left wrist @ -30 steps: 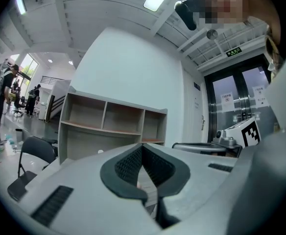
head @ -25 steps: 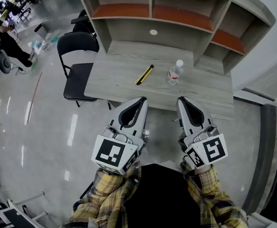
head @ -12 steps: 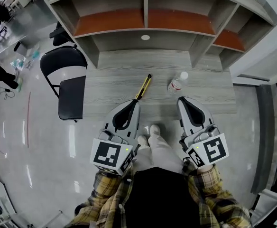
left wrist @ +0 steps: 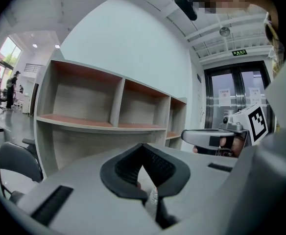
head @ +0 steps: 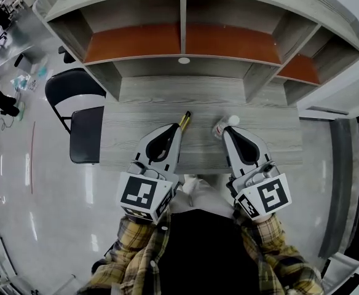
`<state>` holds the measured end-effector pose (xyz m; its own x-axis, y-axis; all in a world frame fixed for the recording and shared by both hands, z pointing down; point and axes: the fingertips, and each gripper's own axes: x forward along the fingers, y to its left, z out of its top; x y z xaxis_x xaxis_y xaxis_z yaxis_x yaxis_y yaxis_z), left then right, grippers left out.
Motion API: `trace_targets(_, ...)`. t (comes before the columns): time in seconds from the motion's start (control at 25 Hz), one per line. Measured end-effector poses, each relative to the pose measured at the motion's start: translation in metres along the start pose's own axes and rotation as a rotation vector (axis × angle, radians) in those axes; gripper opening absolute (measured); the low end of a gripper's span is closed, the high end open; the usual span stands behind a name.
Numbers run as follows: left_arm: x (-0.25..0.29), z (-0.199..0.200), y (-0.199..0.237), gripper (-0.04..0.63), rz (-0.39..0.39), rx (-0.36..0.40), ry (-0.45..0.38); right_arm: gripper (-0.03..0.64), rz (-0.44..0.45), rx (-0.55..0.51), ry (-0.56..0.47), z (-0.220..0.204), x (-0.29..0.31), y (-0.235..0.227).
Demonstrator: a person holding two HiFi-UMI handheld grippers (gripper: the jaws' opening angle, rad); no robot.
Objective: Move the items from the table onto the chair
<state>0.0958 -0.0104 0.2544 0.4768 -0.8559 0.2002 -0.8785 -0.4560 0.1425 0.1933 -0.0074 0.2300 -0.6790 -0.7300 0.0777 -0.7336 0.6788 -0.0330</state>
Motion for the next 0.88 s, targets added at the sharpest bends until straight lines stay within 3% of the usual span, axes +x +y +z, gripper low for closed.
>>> trace_targets(0.24, 0.041, -0.019, 0.014, 0.003, 0.070, 0.014, 0.095, 0.017, 0.025, -0.010, -0.018, 0.009, 0.009, -0.029)
trace_targets(0.44, 0.062, -0.044, 0.022, 0.013, 0.078, -0.017, 0.181, 0.017, 0.024, 0.007, -0.019, 0.010, 0.012, -0.048)
trace_targets(0.72, 0.087, -0.107, 0.024, 0.198, 0.000, -0.061, 0.363, 0.017, -0.002, 0.045, -0.013, 0.006, 0.013, -0.058)
trace_targets(0.88, 0.100, -0.155, 0.032, 0.231, -0.021, -0.060, 0.464, 0.017, -0.027, 0.067, 0.007, -0.001, 0.010, -0.060)
